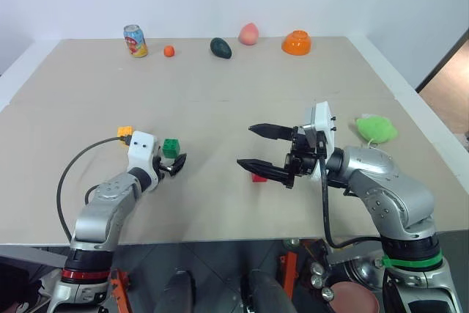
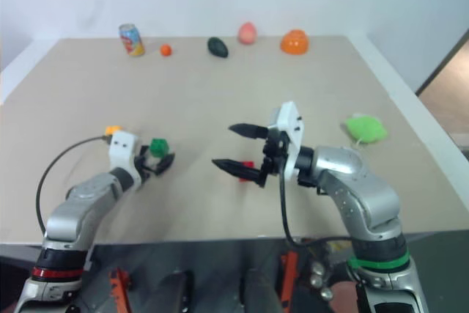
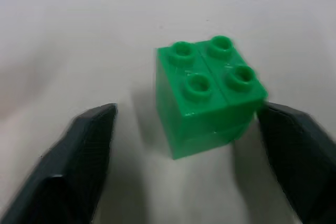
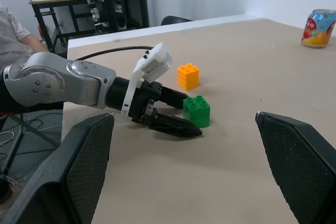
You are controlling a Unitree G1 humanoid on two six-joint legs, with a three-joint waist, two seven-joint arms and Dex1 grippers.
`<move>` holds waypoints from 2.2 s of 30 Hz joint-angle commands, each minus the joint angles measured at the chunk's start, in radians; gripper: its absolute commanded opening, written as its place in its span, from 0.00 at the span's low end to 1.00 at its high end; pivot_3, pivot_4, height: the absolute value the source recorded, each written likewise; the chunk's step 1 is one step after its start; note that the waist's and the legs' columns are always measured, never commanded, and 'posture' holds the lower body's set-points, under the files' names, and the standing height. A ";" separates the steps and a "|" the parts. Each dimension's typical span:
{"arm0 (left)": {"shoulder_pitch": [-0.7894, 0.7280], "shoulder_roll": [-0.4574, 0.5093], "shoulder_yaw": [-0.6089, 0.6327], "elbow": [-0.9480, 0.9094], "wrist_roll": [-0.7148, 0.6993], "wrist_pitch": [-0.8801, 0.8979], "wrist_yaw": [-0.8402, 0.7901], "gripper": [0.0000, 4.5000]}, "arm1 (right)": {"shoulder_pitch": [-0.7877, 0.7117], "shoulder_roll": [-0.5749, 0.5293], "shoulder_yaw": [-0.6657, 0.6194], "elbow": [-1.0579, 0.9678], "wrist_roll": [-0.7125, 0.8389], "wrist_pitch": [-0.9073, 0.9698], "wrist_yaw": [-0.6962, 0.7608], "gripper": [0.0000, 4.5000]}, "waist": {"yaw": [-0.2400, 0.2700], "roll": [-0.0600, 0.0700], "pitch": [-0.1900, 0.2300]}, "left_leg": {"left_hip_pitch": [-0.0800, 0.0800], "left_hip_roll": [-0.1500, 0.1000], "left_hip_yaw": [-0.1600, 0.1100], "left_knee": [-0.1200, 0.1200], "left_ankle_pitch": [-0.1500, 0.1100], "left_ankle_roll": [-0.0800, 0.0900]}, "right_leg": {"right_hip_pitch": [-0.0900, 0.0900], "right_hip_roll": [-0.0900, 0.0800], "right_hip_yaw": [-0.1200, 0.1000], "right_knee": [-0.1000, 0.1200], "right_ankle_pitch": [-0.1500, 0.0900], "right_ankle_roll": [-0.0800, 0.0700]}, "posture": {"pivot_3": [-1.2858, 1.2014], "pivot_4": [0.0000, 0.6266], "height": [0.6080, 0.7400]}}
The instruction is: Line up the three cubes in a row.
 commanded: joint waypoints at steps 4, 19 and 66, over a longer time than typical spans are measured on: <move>-0.012 -0.007 -0.015 -0.009 0.019 0.018 -0.003 0.37 | -0.012 0.002 0.005 -0.004 -0.014 -0.034 -0.010 1.00 | 0.001 0.000 0.000 | 0.000 0.000 0.000 0.000 0.000 0.000 | 0.000 -0.001 0.000 -0.001 0.000 0.001 | 0.52 0.24 0.99; -0.116 0.121 -0.033 0.154 -0.019 -0.268 -0.424 0.29 | 0.146 -0.135 0.003 -0.136 0.049 0.015 0.088 1.00 | 0.002 0.000 0.000 | -0.002 -0.001 0.000 -0.002 0.000 0.000 | -0.001 -0.002 -0.001 -0.003 -0.001 0.001 | 0.52 0.24 0.99; -0.491 0.049 -0.255 0.893 0.171 -0.839 -1.131 0.29 | 0.471 -0.261 -0.343 -0.422 0.344 0.108 -0.262 1.00 | -0.003 0.000 0.000 | -0.013 0.000 -0.003 0.006 -0.001 0.004 | -0.001 0.001 -0.003 -0.013 0.005 0.006 | 0.52 0.24 0.99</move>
